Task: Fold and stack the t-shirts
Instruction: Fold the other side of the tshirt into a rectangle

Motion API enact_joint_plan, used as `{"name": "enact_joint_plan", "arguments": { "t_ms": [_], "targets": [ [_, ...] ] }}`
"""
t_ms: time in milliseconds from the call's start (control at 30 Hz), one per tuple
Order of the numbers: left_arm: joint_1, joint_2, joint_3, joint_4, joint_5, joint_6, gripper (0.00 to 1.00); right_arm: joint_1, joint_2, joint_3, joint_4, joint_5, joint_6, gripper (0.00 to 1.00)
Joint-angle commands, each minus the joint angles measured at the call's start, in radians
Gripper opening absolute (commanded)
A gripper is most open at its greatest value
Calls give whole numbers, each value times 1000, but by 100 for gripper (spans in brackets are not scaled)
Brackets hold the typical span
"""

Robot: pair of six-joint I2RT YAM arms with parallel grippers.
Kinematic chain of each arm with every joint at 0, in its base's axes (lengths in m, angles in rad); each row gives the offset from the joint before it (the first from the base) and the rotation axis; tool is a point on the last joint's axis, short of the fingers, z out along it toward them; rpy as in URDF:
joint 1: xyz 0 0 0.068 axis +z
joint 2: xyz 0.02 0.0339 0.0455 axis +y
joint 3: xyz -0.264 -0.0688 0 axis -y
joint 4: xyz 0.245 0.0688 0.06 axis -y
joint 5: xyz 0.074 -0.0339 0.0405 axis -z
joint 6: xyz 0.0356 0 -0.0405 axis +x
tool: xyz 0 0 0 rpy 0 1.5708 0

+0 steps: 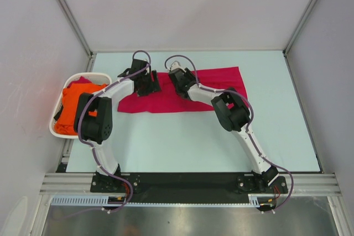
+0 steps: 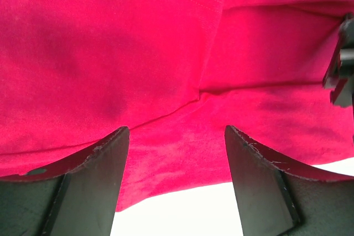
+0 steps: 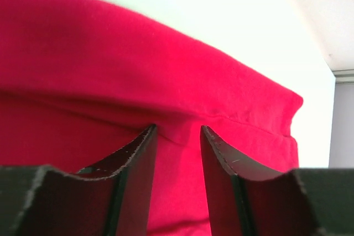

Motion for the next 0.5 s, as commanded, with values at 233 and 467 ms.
{"name": "enact_joint_plan", "arguments": {
  "t_ms": [233, 467],
  "targets": [
    [3, -1, 29, -11, -25, 23, 75, -45, 17, 36, 31, -51, 29, 14],
    [3, -1, 25, -13, -26, 24, 75, -36, -90, -122, 178, -58, 17, 6]
  ]
}}
